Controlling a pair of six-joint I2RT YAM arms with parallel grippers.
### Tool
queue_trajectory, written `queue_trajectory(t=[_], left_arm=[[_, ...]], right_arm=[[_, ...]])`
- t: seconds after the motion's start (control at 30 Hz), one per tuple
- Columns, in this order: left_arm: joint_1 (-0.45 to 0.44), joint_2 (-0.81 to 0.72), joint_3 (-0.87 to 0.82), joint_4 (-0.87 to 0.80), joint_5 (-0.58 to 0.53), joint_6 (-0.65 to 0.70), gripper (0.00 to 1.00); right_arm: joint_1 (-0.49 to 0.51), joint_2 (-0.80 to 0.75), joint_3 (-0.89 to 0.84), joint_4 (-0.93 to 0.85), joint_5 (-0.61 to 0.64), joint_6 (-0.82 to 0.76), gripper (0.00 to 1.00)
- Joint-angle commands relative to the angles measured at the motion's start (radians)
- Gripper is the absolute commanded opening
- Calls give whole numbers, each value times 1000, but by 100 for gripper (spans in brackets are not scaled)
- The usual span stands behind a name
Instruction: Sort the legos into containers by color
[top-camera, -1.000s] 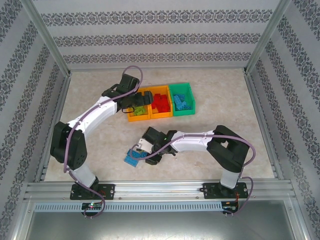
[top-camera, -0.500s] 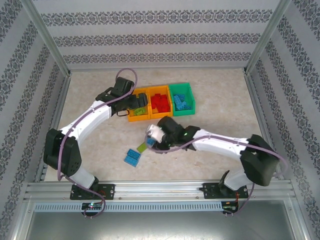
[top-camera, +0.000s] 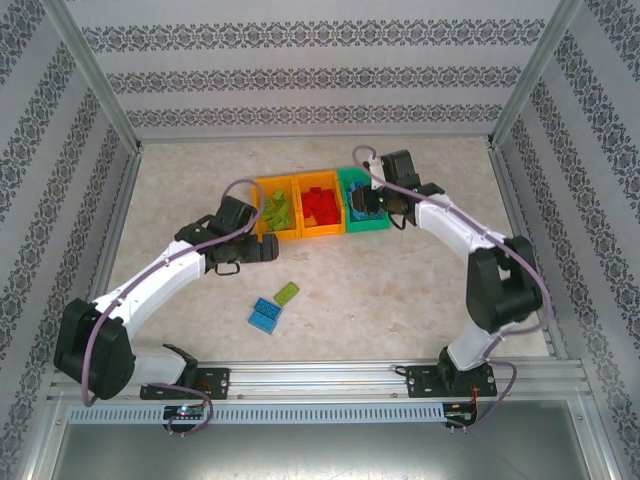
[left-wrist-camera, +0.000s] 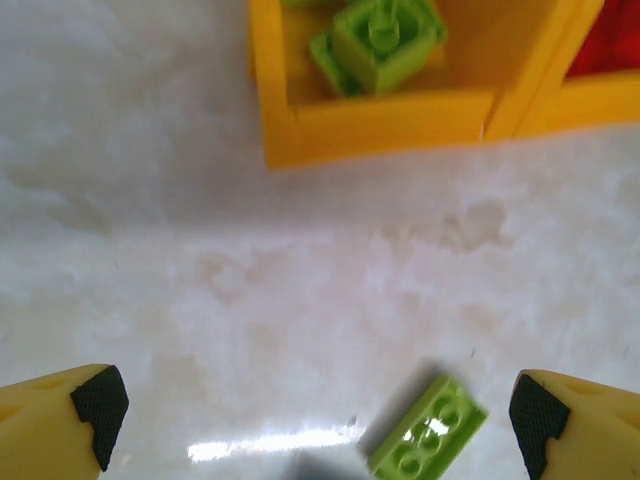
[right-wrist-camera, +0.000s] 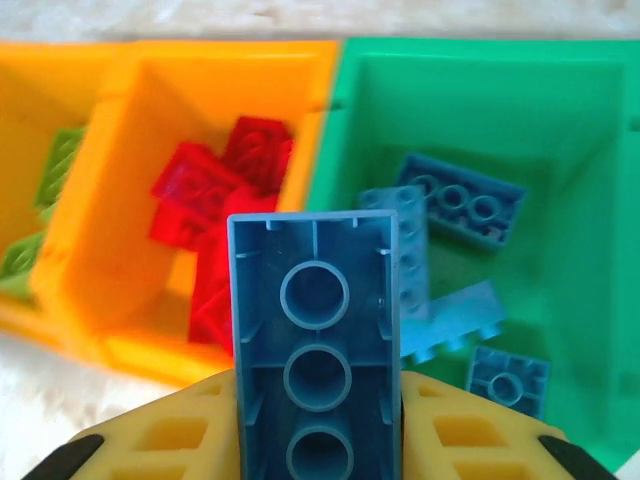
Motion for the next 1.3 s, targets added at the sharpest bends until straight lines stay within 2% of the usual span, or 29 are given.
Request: queue_trajectory(t=[0.0, 0.07, 0.23, 0.4, 0.57, 0.93, 1.27], left_arm=[[-77, -49, -61, -64, -54, 58, 100], [-123, -70, -99, -76, -77, 57, 100], [-210, -126, -192, -42, -49, 26, 100], [-269, -136, -263, 8, -9, 0, 100], [-323, -141, -299, 40, -1, -14, 100], [-376, -57, -323, 64, -6, -23, 97], [-377, 28, -321, 81, -6, -41, 82]], right_arm=[[-21, 103, 105, -110, 30, 89, 25], [-29, 155, 164, -142, 54, 97, 25], [-54, 235, 261, -180, 78, 125, 28], [-63, 265, 317, -230, 88, 127, 47], [-59, 212, 269, -199, 63, 140, 61], [-62, 119, 198, -172, 45, 157, 67], [-67, 73, 171, -166, 53, 159, 68]])
